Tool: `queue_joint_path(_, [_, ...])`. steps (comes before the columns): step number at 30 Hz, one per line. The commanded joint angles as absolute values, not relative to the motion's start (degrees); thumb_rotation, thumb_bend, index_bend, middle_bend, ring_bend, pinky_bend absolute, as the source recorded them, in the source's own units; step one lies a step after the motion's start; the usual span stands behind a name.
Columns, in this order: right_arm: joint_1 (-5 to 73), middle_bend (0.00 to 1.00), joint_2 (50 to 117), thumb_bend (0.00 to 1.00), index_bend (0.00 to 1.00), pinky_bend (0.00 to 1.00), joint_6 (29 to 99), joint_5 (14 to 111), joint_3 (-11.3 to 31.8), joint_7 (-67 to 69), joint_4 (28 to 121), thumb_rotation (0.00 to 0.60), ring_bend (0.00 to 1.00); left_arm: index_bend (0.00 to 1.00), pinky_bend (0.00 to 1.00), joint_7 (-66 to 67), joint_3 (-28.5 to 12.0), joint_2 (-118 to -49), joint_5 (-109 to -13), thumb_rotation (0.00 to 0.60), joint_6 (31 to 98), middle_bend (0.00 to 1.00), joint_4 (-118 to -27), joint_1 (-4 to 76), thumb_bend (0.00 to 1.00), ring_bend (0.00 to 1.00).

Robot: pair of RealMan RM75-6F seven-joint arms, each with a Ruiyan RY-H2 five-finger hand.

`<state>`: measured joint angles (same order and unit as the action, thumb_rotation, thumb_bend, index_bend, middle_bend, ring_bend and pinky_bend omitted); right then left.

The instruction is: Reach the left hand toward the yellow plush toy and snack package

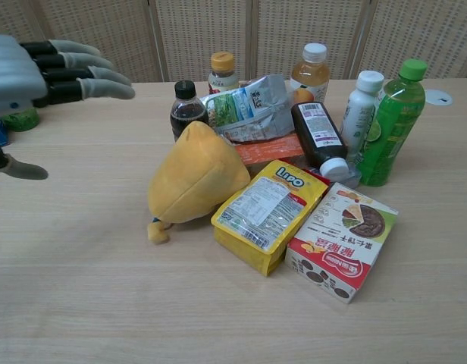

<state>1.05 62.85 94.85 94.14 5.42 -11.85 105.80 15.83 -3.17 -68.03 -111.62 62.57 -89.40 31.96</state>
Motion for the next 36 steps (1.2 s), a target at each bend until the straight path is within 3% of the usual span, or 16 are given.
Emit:
queue_joint_path(1, [1.04, 0.00, 62.72, 0.00, 0.00, 0.00, 94.71, 93.82, 5.47, -11.60, 105.84, 0.600, 0.00, 0.00, 0.00, 18.89, -4.20, -70.69, -111.48, 0.600, 58.82, 0.00, -88.03, 35.31, 0.00, 0.00])
queue_joint_path(13, [0.89, 0.00, 61.67, 0.00, 0.00, 0.00, 94.66, 92.74, 5.88, -9.99, 106.72, 0.600, 0.00, 0.00, 0.00, 28.82, -7.86, -79.82, -101.04, 0.600, 46.84, 0.00, -84.91, 42.14, 0.00, 0.00])
queue_joint_path(21, [1.06, 0.00, 61.74, 0.00, 0.00, 0.00, 94.06, 92.33, 5.84, -10.34, 106.57, 0.600, 0.00, 0.00, 0.00, 34.67, -9.74, -87.83, -94.97, 0.600, 43.58, 0.00, -80.37, 45.86, 0.00, 0.00])
queue_joint_path(27, [0.85, 0.00, 61.29, 0.00, 0.00, 0.00, 94.56, 93.11, 5.65, -9.60, 107.00, 0.600, 0.00, 0.00, 0.00, 39.23, -8.86, -93.20, -91.08, 0.600, 42.49, 0.00, -76.35, 47.03, 0.00, 0.00])
queue_joint_path(29, [0.69, 0.00, 61.08, 0.00, 0.00, 0.00, 95.10, 93.42, 5.75, -9.32, 107.07, 0.600, 0.00, 0.02, 0.10, 39.27, -7.77, -94.77, -91.93, 0.600, 43.88, 0.00, -74.88, 47.15, 0.00, 0.00])
queue_joint_path(31, [0.53, 0.00, 60.88, 0.00, 0.00, 0.00, 95.62, 93.85, 5.79, -8.93, 107.18, 0.600, 0.00, 0.18, 0.37, 39.08, -6.80, -96.15, -92.90, 0.600, 45.46, 0.07, -73.48, 47.23, 0.00, 0.15])
queue_joint_path(33, [0.40, 0.00, 60.74, 0.00, 0.00, 0.00, 96.04, 94.27, 5.79, -8.71, 107.23, 0.600, 0.00, 0.47, 0.62, 38.35, -5.97, -97.26, -94.17, 0.600, 47.43, 0.35, -72.32, 47.19, 0.00, 0.46])
queue_joint_path(34, [0.34, 0.00, 60.70, 0.00, 0.00, 0.00, 96.25, 94.58, 5.74, -8.56, 107.24, 0.600, 0.00, 0.66, 0.75, 37.42, -5.51, -97.88, -95.05, 0.600, 48.88, 0.55, -71.67, 47.17, 0.00, 0.63])
queue_joint_path(35, [0.30, 0.00, 60.68, 0.00, 0.00, 0.00, 96.38, 94.80, 5.69, -8.38, 107.26, 0.600, 0.00, 0.80, 0.86, 36.71, -5.12, -98.20, -95.72, 0.600, 49.87, 0.70, -71.19, 47.16, 0.00, 0.77])
queue_joint_path(36, [0.29, 0.00, 60.67, 0.00, 0.00, 0.00, 96.42, 95.00, 5.63, -8.18, 107.26, 0.600, 0.00, 0.88, 0.92, 35.94, -4.78, -98.42, -96.34, 0.600, 50.82, 0.79, -70.87, 47.17, 0.00, 0.85])
